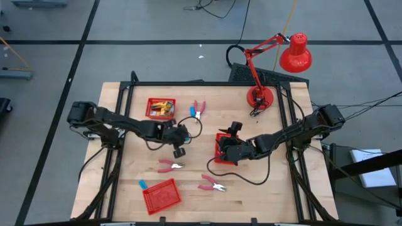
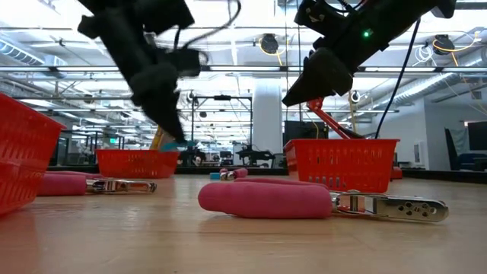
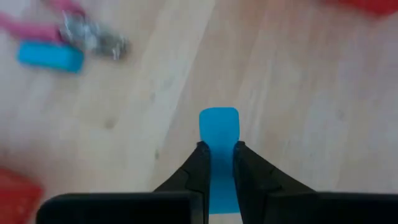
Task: Pick & Place School Supplies
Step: Put the blue eraser into the middle red basket
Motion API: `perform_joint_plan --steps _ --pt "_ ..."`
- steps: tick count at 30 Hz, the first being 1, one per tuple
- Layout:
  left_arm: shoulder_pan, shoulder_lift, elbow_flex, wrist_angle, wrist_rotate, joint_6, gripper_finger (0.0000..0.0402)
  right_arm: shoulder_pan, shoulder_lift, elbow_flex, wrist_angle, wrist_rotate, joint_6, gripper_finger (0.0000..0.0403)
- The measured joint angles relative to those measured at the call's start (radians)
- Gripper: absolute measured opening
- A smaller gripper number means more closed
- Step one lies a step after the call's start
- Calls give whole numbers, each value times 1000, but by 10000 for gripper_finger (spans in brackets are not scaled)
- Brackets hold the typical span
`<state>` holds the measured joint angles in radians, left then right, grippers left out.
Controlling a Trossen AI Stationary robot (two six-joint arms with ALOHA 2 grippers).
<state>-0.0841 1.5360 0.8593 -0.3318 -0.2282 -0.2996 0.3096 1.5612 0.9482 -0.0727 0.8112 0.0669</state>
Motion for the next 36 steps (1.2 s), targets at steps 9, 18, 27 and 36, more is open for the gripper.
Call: perform_joint_plan --steps 9,18,27,36 --pt "-11 -54 1 366 135 221 43 0 0 0 55 104 -46 218" --pt "38 84 3 730 372 392 43 20 -34 -1 150 278 -179 215" --pt "102 306 3 1075 537 341 40 86 -119 0 227 484 -336 215" --pt "118 422 87 1150 599 319 2 81 -159 0 217 499 -358 215"
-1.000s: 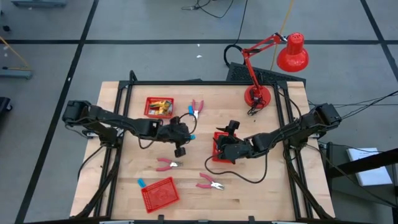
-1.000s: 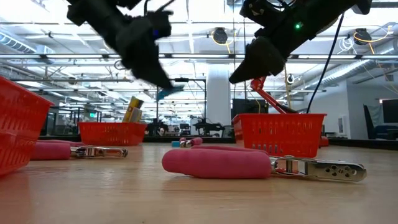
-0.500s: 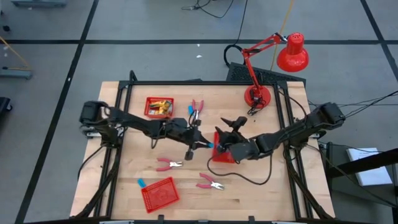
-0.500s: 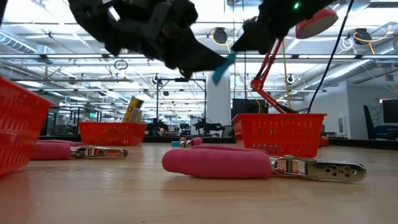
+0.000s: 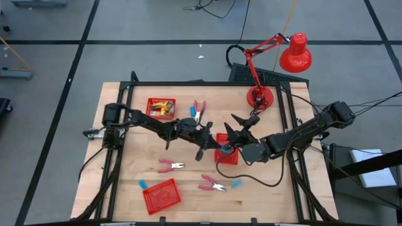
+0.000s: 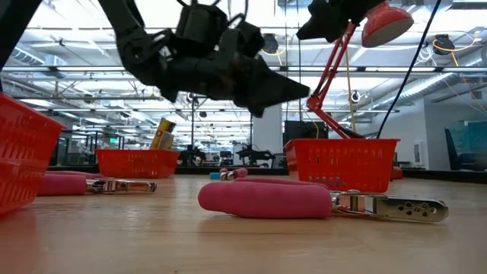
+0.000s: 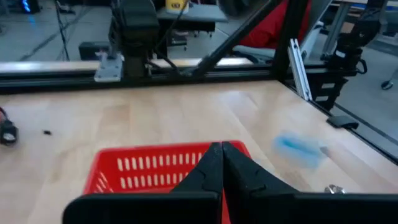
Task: Pick & Place School Supplies
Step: Put the blue eraser into the middle red basket
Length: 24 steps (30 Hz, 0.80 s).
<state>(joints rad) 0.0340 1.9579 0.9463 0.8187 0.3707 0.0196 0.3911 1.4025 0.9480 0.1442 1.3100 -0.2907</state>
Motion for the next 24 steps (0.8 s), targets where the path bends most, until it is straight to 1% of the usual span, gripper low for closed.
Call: perform_joint_plan --steps 5,8,12,15,17,20,24 --pt "-1 69 76 -35 7 -14 2 -8 0 0 -1 2 -6 215" --pt "9 72 80 -62 17 -15 2 8 -1 0 -23 7 -2 215" --pt "14 61 77 -69 48 -21 1 57 -20 0 -133 39 52 215" --pt "9 47 77 -90 56 6 3 97 -47 0 -246 14 159 215" --pt "6 33 76 -104 76 36 13 116 -75 0 -317 -45 266 215" --pt "-4 -8 76 -181 125 79 33 129 -109 0 -420 -206 451 215" --pt "-39 -74 76 -399 121 157 66 128 -100 0 -554 -536 631 215"
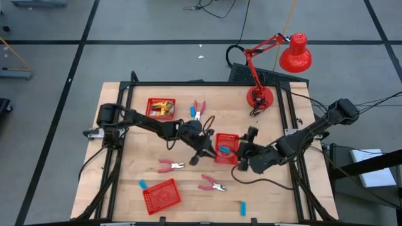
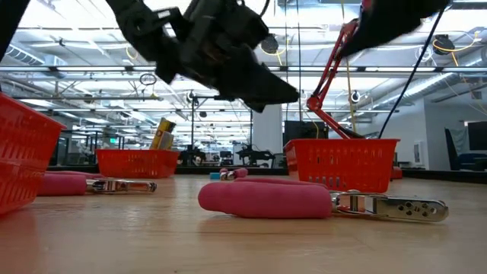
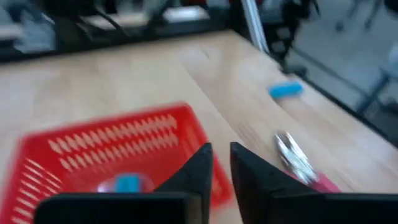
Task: Pick & Place School Supplies
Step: Put the blue eraser into the middle red basket
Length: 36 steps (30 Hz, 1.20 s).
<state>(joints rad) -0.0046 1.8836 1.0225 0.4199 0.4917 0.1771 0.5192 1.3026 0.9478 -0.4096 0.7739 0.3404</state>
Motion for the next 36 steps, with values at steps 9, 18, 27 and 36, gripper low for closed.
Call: perform_joint_plan --steps 9,18,27,36 --pt "-123 -165 0 -372 -179 78 164 29 134 6 -10 -485 149 215" --pt "-216 -250 0 -545 -405 60 241 140 197 119 -17 -621 387 215" --pt "-217 -250 0 -557 -478 56 248 228 379 234 -64 -709 607 215" --pt "-216 -250 0 -559 -526 60 248 261 511 335 -135 -831 828 215"
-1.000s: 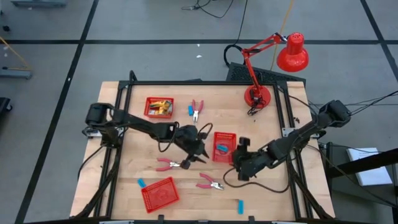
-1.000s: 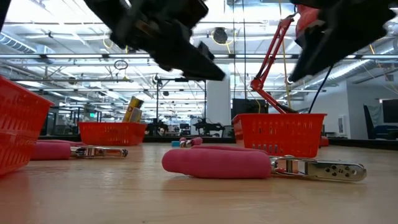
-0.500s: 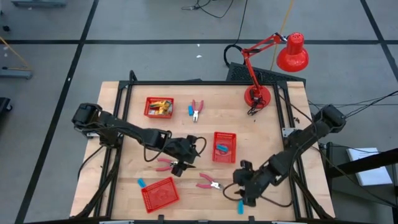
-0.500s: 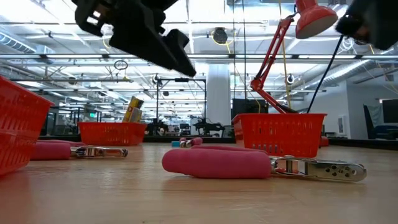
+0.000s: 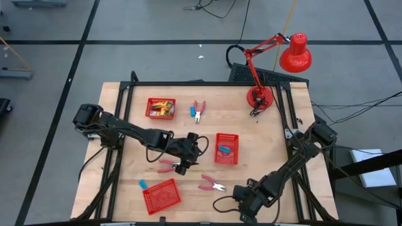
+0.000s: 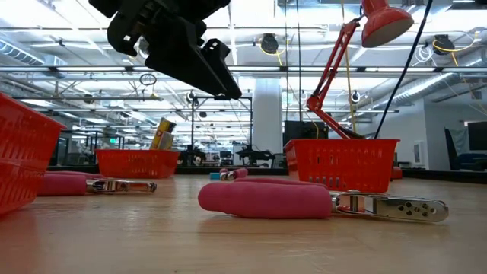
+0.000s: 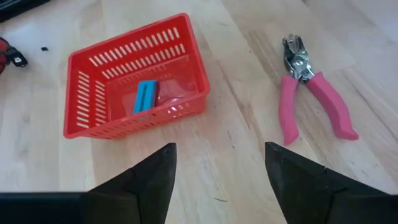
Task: Pick & Place School Supplies
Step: Put the blue eraser into the middle red basket
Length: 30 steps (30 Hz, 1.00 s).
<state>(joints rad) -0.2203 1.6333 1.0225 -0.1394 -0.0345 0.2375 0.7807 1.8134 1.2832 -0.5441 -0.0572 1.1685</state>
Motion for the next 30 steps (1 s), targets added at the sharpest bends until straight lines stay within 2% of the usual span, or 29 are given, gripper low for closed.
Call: perform_joint_plan --steps 8,21,30 --pt "0 0 0 -33 -2 14 248 58 5 26 -7 -24 220 215" --pt "2 0 0 -50 -20 33 248 57 101 25 61 -75 336 215" --pt "3 0 0 -53 -18 61 248 32 101 25 85 69 445 215"
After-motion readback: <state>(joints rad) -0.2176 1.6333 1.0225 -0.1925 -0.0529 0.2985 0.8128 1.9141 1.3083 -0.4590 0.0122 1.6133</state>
